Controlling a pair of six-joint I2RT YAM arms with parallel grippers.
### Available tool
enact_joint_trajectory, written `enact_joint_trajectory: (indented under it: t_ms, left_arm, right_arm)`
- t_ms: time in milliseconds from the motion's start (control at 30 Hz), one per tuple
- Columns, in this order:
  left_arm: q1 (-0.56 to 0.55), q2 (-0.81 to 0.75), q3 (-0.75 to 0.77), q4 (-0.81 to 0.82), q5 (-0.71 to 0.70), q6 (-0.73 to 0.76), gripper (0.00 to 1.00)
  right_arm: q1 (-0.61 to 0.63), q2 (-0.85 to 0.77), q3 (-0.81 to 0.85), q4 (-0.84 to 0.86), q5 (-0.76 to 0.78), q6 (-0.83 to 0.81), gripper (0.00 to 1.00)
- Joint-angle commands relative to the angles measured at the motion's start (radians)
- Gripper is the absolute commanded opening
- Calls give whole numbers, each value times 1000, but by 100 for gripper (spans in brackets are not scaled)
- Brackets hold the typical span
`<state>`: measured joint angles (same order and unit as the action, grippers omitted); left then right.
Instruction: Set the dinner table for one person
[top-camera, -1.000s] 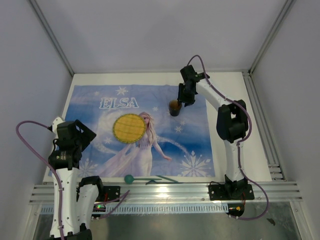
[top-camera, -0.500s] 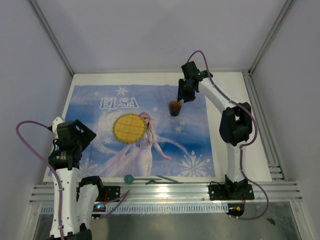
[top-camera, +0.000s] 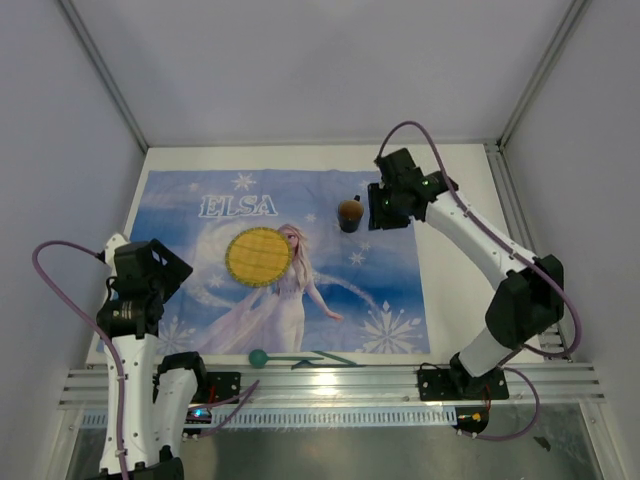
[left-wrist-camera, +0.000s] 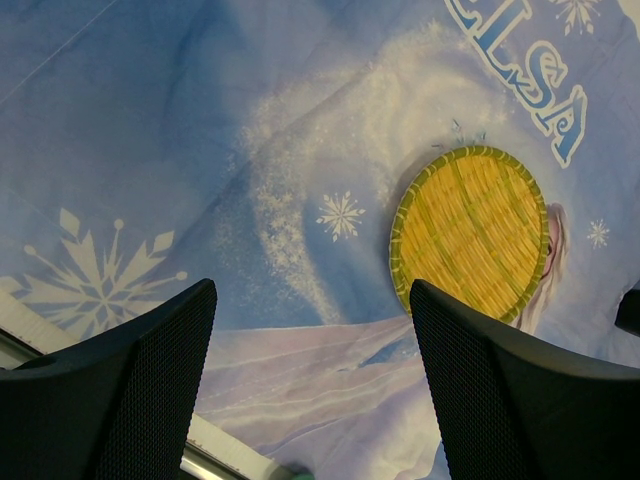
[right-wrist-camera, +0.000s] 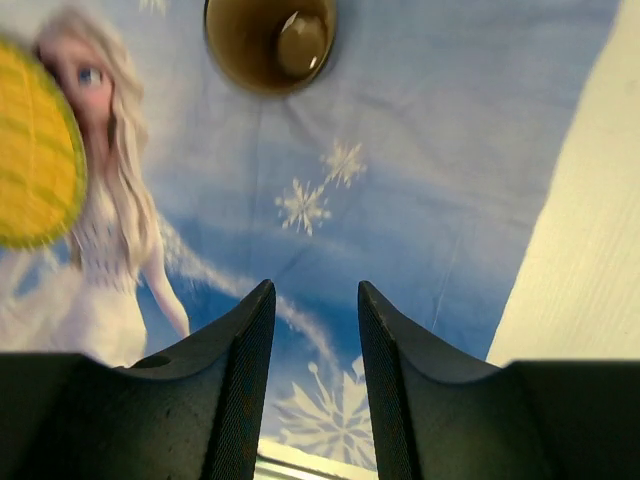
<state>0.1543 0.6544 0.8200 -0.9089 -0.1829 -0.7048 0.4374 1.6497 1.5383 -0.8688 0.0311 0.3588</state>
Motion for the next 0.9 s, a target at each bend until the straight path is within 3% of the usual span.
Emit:
enact_joint_trajectory:
  t_ms: [0, 167, 333, 600, 867]
  left_arm:
    - [-2, 8, -4, 31, -1, -10, 81]
    - [-4, 22, -4, 30, 3, -9, 81]
    - [-2, 36, -5, 31, 13, -4, 81]
    - [-4, 40, -2, 28, 10, -5, 81]
    - [-4, 51, -2, 28, 14, -4, 81]
  right_arm:
    - [105, -85, -183, 75, -68, -133, 43]
    - [210, -232, -351, 135, -196, -225, 43]
    - [299, -283, -403, 157, -243, -215, 43]
    - [517, -303, -492, 183, -186, -121, 42]
    - [739, -212, -509, 200, -40, -100, 40]
